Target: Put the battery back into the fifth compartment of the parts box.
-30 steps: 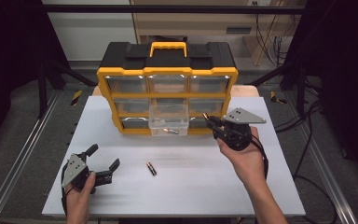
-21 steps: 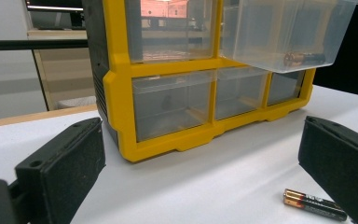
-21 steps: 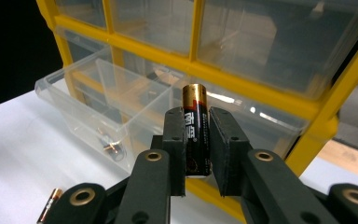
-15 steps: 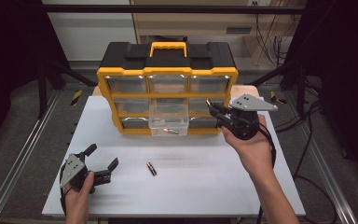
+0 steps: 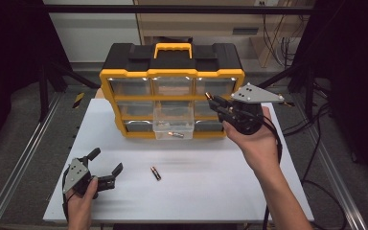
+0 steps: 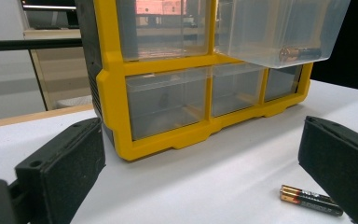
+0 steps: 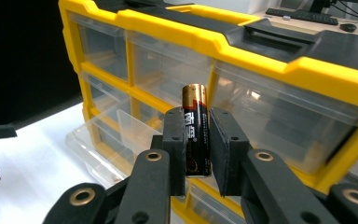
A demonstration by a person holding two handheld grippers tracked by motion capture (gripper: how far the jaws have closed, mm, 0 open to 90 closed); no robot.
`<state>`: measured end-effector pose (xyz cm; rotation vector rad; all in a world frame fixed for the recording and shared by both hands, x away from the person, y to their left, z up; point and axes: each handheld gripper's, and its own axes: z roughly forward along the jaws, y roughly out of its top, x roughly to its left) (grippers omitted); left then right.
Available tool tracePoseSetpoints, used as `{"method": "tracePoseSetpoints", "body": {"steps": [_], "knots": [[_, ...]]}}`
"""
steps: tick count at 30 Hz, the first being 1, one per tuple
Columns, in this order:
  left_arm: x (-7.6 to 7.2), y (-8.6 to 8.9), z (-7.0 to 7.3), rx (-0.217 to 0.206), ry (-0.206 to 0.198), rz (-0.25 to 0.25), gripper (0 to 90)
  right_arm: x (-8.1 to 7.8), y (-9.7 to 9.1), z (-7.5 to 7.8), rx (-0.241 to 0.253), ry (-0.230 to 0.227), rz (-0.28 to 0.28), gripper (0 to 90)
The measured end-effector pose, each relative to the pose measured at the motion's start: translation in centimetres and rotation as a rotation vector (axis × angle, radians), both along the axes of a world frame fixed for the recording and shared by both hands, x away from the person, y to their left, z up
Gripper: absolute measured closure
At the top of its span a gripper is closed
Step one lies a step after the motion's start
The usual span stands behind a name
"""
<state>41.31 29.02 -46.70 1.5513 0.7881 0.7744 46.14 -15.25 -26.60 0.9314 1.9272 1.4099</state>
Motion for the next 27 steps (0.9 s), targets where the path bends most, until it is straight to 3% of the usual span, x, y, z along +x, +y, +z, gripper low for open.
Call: {"method": "tracePoseSetpoints", "body": {"steps": [10,22,27], "knots": [[0.0,0.1,0.0,-0.001,0.000,0.005,0.3,1.1,2.2,0.3,-0.017,0.007,0.041,76.9],[0.0,-0.2,-0.1,-0.004,0.008,-0.013,0.4,1.2,3.0,0.3,-0.019,0.017,0.049,76.9],[-0.1,-0.4,-0.1,-0.008,0.007,-0.018,0.4,1.6,3.8,-0.5,-0.028,0.034,0.063,76.9]]}}
